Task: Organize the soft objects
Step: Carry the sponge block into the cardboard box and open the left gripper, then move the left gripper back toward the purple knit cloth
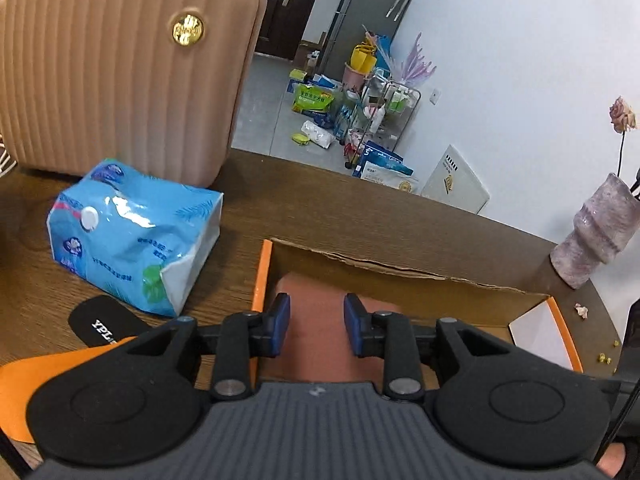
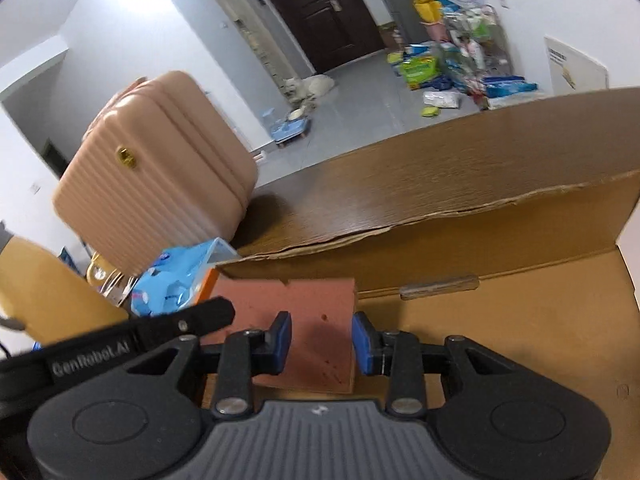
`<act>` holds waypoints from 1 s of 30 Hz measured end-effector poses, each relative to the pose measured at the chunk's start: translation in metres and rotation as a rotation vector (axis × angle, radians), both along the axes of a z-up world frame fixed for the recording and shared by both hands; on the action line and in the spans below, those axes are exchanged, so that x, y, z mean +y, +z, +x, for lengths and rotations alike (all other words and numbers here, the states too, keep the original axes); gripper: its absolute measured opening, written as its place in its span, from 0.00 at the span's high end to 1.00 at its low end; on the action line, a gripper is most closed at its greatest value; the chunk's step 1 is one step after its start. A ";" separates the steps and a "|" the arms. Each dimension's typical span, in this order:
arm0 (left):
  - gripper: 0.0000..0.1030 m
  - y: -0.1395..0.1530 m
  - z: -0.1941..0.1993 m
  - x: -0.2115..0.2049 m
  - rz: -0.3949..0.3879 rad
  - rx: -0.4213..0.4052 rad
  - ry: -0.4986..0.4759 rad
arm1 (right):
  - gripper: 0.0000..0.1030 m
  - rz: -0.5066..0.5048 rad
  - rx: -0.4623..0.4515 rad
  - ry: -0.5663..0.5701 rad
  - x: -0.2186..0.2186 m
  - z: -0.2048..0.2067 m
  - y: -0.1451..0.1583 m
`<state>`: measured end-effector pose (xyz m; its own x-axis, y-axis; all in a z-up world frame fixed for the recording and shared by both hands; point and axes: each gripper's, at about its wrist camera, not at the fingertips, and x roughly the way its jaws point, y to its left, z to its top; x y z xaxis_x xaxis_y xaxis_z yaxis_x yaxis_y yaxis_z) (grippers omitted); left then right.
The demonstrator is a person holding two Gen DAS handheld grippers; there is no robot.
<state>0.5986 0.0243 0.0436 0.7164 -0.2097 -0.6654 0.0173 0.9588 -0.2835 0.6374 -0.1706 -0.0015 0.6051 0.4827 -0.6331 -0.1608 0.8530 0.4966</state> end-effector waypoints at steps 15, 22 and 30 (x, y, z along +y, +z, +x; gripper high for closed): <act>0.13 0.046 -0.114 0.016 0.220 -0.176 0.016 | 0.13 -0.319 -0.193 -0.081 -0.089 -0.109 0.080; 0.06 0.058 -0.183 0.008 0.319 -0.303 0.024 | 0.03 -0.400 -0.334 -0.225 -0.127 -0.184 0.095; 0.04 0.062 -0.243 0.002 0.292 -0.341 0.022 | 0.03 -0.383 -0.387 -0.237 -0.130 -0.239 0.102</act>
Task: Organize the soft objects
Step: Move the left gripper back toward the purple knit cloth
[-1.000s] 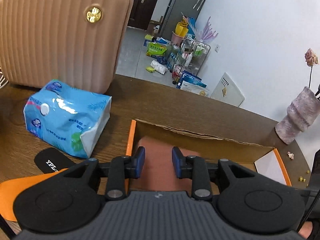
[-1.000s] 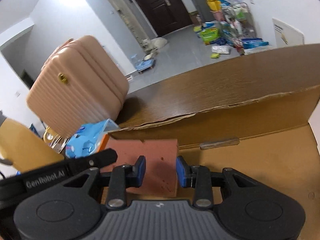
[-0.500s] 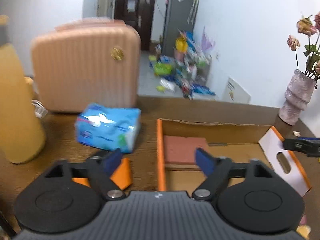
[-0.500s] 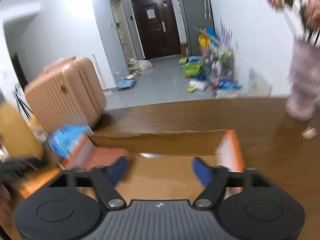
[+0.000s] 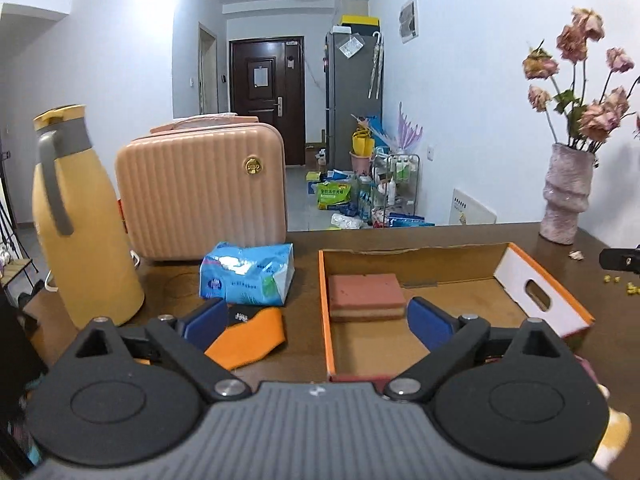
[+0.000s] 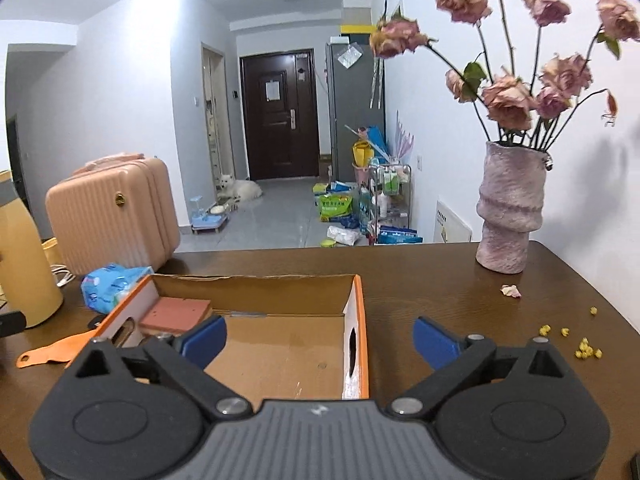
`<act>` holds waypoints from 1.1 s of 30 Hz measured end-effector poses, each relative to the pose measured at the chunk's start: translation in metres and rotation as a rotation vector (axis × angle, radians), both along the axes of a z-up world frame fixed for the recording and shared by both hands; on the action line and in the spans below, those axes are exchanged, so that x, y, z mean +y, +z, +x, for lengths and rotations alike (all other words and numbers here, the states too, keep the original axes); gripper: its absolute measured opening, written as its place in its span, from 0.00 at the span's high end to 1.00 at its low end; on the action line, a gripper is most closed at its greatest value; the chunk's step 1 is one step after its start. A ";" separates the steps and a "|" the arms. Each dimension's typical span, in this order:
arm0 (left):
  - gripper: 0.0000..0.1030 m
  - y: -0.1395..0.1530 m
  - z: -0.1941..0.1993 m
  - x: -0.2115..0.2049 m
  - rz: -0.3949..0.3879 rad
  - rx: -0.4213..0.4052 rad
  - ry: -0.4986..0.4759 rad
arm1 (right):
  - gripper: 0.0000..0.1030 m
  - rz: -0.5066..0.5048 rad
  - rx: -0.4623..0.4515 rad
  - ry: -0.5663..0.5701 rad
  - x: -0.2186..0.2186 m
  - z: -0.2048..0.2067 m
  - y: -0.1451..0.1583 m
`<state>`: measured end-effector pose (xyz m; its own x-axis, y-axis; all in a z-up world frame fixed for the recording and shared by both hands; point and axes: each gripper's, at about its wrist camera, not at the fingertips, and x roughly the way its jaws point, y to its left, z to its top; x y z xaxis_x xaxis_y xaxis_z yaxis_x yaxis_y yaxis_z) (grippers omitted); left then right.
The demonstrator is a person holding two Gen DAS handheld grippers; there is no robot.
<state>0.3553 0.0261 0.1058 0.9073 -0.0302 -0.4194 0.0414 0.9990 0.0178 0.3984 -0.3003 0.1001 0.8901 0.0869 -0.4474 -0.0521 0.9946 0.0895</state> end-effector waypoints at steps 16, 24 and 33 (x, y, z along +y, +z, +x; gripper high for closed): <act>0.00 -0.059 -0.209 -0.010 0.027 -0.145 -0.060 | 0.00 -0.078 -0.204 0.096 0.038 -0.214 -0.062; 0.00 -0.069 -0.290 -0.001 0.045 -0.167 -0.013 | 0.00 0.039 -0.188 0.025 0.057 -0.326 -0.099; 0.00 -0.068 -0.298 -0.001 0.020 -0.170 -0.021 | 0.00 0.019 -0.223 0.076 0.068 -0.349 -0.094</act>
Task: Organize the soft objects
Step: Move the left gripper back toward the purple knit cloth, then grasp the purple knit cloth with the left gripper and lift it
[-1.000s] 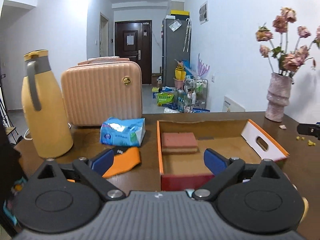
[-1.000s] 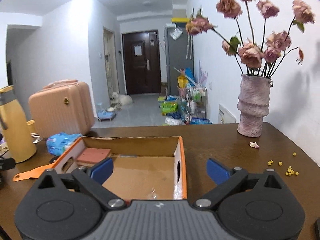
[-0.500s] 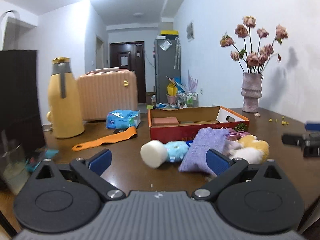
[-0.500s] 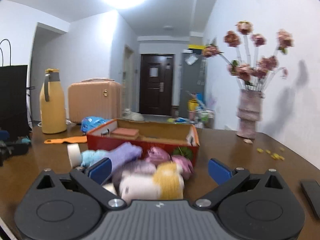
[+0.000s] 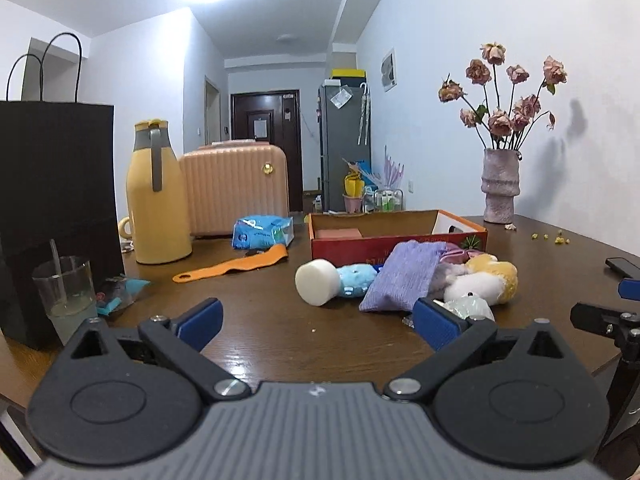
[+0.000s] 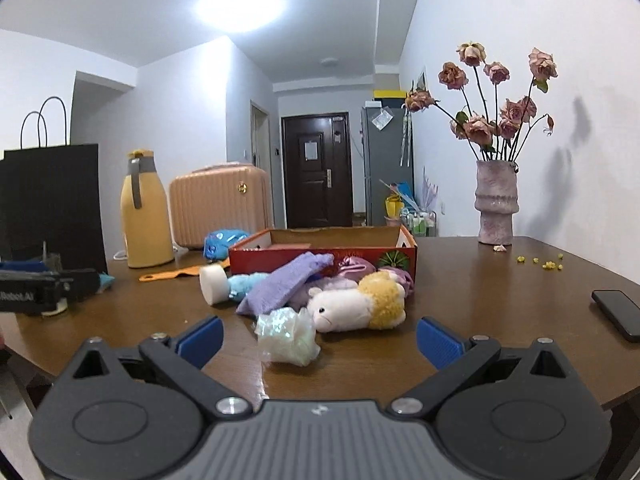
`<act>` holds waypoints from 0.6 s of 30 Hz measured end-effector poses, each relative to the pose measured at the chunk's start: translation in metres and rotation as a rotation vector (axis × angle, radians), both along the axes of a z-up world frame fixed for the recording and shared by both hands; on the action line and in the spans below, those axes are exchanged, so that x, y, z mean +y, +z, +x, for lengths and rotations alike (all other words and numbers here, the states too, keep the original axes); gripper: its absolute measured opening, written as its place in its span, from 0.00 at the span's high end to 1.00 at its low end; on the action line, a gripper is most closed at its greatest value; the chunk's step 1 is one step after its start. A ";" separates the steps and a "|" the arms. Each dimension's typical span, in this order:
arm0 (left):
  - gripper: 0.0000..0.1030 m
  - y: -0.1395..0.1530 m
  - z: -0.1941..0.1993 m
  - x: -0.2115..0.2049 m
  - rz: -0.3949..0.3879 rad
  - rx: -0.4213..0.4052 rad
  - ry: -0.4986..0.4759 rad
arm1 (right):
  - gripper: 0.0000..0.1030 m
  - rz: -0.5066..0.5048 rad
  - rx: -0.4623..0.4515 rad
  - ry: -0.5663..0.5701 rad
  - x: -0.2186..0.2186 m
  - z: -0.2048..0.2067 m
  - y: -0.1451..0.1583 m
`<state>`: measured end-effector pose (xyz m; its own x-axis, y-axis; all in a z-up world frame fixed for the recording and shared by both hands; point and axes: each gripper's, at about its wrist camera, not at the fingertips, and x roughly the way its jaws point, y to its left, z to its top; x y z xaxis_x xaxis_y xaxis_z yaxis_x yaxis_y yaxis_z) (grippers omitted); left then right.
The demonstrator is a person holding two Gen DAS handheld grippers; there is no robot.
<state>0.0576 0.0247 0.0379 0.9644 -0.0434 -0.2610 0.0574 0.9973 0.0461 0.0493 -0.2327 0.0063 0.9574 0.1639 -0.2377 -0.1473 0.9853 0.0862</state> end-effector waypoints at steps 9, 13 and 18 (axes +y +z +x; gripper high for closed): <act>0.00 -0.032 0.027 -0.002 -0.009 0.098 -0.024 | 0.00 0.032 0.007 -0.017 -0.003 0.022 -0.016; 0.00 -0.038 0.051 -0.002 -0.029 0.139 -0.029 | 0.00 0.096 -0.005 0.001 -0.005 0.049 -0.023; 0.00 -0.036 0.093 -0.007 -0.103 0.204 -0.060 | 0.01 0.063 0.051 0.079 -0.002 0.091 -0.018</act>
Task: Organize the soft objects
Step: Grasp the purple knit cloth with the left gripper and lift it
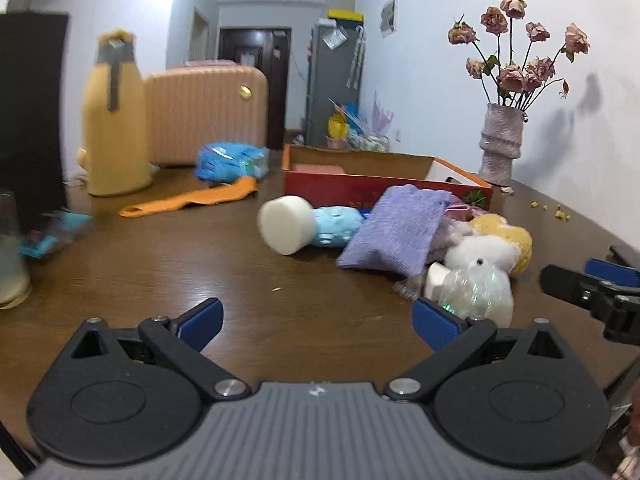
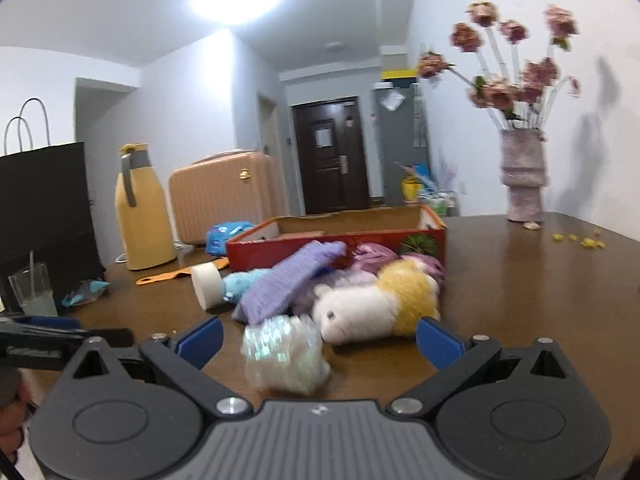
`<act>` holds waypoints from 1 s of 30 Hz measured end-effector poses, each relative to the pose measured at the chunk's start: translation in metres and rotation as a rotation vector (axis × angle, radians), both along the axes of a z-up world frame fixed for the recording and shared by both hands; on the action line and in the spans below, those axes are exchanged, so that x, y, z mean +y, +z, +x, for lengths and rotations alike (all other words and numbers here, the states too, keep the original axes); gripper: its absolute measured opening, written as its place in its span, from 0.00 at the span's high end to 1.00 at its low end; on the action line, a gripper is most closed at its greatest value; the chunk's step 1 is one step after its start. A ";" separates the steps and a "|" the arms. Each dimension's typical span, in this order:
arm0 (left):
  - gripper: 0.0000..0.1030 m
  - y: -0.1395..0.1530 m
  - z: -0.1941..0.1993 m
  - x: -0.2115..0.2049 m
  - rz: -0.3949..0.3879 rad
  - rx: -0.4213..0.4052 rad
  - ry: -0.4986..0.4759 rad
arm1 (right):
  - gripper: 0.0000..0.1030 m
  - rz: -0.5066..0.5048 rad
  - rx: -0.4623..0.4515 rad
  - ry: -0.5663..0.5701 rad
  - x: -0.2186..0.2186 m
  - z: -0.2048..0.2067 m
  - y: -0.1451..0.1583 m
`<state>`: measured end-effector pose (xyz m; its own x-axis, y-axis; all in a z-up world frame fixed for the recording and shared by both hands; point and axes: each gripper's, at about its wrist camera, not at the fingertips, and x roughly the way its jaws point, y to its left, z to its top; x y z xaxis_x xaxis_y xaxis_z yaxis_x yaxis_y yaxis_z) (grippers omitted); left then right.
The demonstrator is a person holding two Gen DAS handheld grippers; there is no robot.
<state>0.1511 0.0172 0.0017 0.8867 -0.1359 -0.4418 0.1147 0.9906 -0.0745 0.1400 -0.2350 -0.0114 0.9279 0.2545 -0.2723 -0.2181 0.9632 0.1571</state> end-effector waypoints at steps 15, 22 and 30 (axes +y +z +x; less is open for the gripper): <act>0.55 -0.021 0.148 -0.016 -0.370 0.290 -0.128 | 0.47 0.233 0.326 0.079 -0.010 0.227 0.015; 0.85 -0.008 0.135 0.001 -0.446 0.262 -0.179 | 0.93 0.289 0.286 0.183 0.010 0.210 0.020; 0.89 0.016 0.050 0.033 -0.356 0.170 -0.157 | 0.93 0.281 0.193 0.264 0.031 0.104 0.038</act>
<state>0.2016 0.0505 0.0177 0.7615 -0.4344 -0.4810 0.2192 0.8710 -0.4397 0.2444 -0.2044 0.0264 0.7601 0.5654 -0.3204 -0.3921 0.7922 0.4677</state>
